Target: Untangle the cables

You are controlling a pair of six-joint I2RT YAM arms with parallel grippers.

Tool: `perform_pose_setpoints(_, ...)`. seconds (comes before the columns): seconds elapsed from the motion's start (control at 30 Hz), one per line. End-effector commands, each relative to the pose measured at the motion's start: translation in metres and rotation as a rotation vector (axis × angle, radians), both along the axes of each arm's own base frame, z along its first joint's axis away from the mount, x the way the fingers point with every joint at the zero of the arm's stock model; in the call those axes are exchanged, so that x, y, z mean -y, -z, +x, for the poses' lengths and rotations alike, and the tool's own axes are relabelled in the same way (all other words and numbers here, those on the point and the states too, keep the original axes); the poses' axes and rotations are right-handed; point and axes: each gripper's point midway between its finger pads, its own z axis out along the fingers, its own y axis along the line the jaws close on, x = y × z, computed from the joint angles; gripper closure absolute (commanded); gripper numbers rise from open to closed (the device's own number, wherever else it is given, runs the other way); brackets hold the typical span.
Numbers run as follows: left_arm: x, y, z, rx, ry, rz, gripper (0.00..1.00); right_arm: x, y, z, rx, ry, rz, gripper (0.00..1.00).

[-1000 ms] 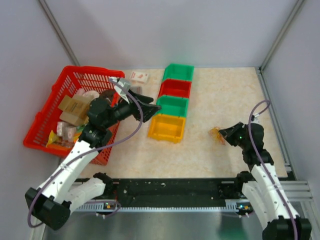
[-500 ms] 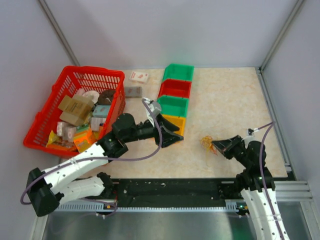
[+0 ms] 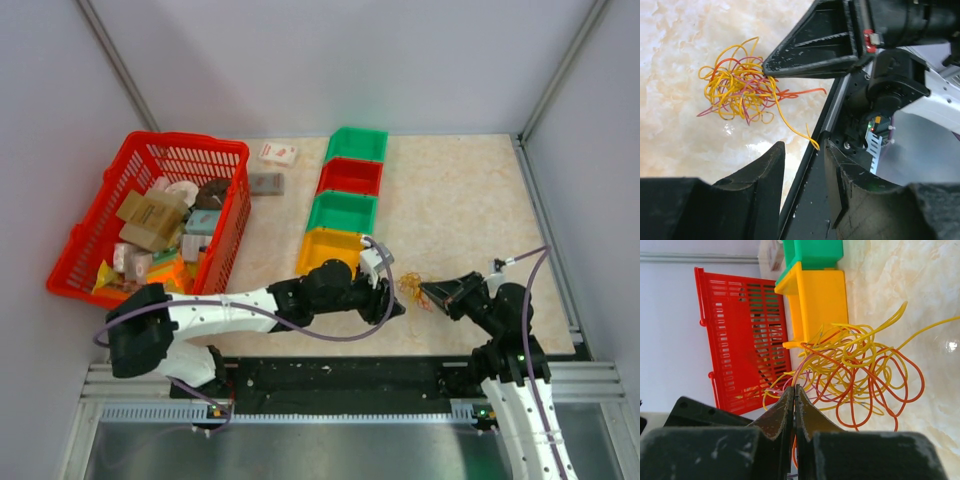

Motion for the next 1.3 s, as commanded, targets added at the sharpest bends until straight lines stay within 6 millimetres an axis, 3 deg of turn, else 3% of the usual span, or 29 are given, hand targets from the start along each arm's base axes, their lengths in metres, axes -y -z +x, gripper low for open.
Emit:
perform_pose_setpoints(0.0,0.025,-0.014,0.011,-0.03,-0.038,-0.042,0.57,-0.002,-0.031,0.0,0.09,-0.005,0.038,1.0)
perform_pose_setpoints(0.13,0.038,-0.008,0.004,-0.107,0.002,-0.05,0.55,-0.002,-0.031,0.0,0.098,0.001,0.036,1.0)
perform_pose_setpoints(0.3,0.043,0.005,-0.006,-0.164,0.019,-0.052,0.43,0.0,-0.029,0.001,0.089,0.011,0.037,1.0)
perform_pose_setpoints(0.43,0.046,0.013,-0.01,-0.195,0.026,-0.042,0.42,-0.001,-0.03,0.001,0.092,0.007,0.039,1.0)
perform_pose_setpoints(0.6,0.051,0.016,-0.009,-0.203,0.022,-0.04,0.55,-0.001,-0.031,0.0,0.099,0.01,0.046,1.0)
perform_pose_setpoints(0.8,0.059,0.023,-0.012,-0.23,0.045,-0.027,0.6,-0.001,-0.033,0.0,0.105,0.011,0.046,1.0)
perform_pose_setpoints(0.93,0.058,0.016,-0.01,-0.2,0.05,-0.035,0.87,0.001,-0.03,0.001,0.11,0.016,0.024,1.0)
perform_pose_setpoints(0.97,0.055,0.014,-0.009,-0.183,0.044,-0.03,1.0,0.003,-0.027,0.002,0.115,0.021,-0.003,1.0)
perform_pose_setpoints(1.0,0.051,0.01,-0.006,-0.162,0.029,-0.024,1.0,0.006,-0.022,0.003,0.118,0.032,-0.041,0.94)
perform_pose_setpoints(1.07,0.041,-0.001,-0.002,-0.112,0.007,-0.019,1.0,0.019,0.0,0.003,0.063,0.063,-0.167,0.69)
perform_pose_setpoints(1.13,0.03,-0.014,-0.002,-0.067,0.007,-0.008,1.0,0.029,0.014,0.003,0.029,0.07,-0.275,0.49)
perform_pose_setpoints(1.27,0.018,-0.042,-0.006,-0.017,0.029,0.011,1.0,0.023,0.01,0.0,0.064,-0.014,-0.326,0.34)
